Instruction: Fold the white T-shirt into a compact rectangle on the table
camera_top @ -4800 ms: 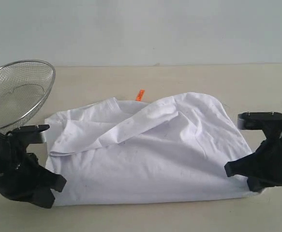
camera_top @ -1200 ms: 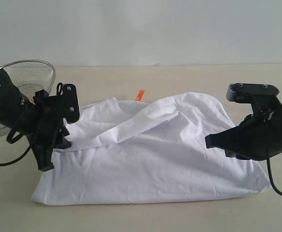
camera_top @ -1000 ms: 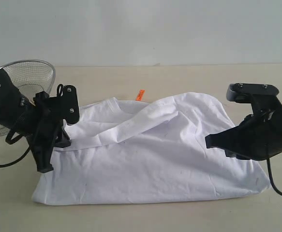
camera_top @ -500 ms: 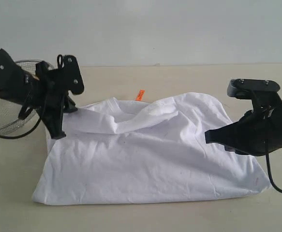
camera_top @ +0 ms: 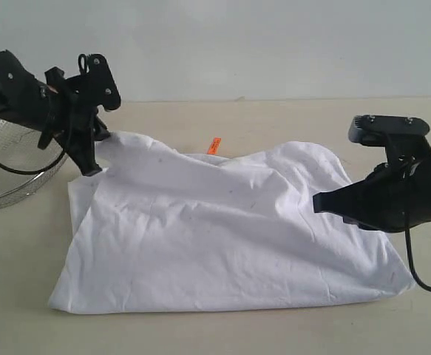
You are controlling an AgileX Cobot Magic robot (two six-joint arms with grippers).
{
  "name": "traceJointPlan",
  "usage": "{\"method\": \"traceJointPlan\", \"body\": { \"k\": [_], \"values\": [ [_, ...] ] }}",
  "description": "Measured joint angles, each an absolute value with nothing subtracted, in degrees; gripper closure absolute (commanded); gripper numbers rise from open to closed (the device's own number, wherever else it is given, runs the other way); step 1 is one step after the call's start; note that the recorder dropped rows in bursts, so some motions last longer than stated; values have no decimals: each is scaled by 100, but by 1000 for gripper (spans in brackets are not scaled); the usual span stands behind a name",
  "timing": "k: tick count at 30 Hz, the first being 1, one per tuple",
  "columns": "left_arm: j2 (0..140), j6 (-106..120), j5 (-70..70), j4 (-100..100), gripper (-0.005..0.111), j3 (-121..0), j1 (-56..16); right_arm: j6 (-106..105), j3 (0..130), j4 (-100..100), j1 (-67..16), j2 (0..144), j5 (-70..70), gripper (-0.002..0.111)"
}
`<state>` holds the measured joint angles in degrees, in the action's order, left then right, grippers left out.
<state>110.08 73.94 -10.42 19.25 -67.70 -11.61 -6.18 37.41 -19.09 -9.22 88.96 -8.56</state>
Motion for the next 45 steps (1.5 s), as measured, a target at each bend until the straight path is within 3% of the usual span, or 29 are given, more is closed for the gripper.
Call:
{"method": "traceJointPlan", "body": {
  "k": [9,22,33,45],
  "values": [
    [10917,6875,-1504,1803,102,-6783,-1032,-618,3741,-1922,-922,8896,-801,109],
    [10212,6518,-5398,3266,102,-6593,-1101,-618,3741,-2048,-922,8896,-889,109],
    [10715,5587,-4688,2844,102,-5368,-1373,-618,3741,-2059,-922,8896,-1043,109],
    [10807,4250,-4587,2172,102,-5172,-1397,-609,3841,-2059,-922,8912,-842,109]
  ]
}}
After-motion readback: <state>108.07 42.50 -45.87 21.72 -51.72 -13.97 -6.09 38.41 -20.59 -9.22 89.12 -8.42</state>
